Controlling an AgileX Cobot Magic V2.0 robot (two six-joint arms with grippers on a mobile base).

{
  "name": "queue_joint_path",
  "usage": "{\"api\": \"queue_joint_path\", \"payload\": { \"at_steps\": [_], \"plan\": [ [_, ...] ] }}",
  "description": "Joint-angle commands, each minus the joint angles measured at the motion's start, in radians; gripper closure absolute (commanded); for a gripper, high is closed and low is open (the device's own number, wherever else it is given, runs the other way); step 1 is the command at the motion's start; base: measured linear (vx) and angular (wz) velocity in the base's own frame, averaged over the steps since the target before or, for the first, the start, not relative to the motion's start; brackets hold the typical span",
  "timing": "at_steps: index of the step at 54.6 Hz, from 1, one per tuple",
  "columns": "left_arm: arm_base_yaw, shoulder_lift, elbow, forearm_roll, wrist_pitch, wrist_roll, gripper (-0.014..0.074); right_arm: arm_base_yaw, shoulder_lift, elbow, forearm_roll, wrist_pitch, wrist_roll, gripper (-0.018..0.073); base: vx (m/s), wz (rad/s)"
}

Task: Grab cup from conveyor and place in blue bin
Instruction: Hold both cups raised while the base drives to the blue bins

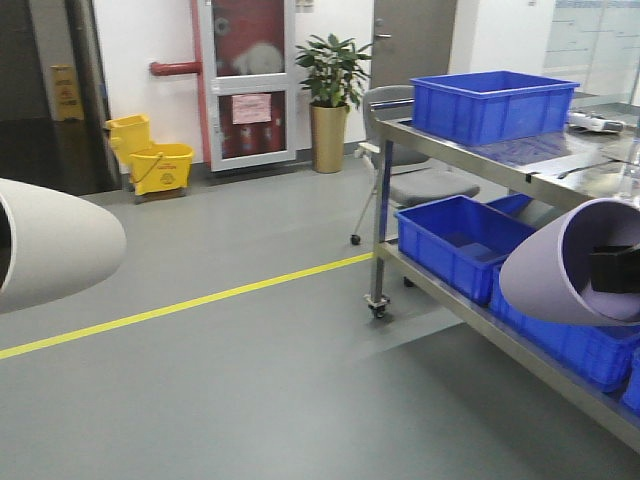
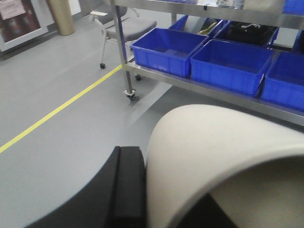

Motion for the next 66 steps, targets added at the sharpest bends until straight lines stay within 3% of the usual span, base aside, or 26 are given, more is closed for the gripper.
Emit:
{"api": "queue_joint_path", "payload": {
  "at_steps": [1, 46, 66],
  "plan": [
    [-0.007, -0.013, -0.034, -0.029, -0.078, -0.002, 0.0604, -0.003, -0.017, -0.030, -0.006, -0.084, -0.005, 0.0568, 0.27, -0.28],
    [-0.007, -0.013, -0.034, -0.029, -0.078, -0.002, 0.0604, -0.003, -0.017, -0.030, -0.004, -0.084, -0.005, 0.0568, 0.39, -0.11],
    [-0.007, -0.013, -0.034, -0.029, -0.078, -0.002, 0.0604, -0.003, -0.017, -0.030, -0.004, -0.084, -0.005, 0.0568, 0.42, -0.49]
  ]
}}
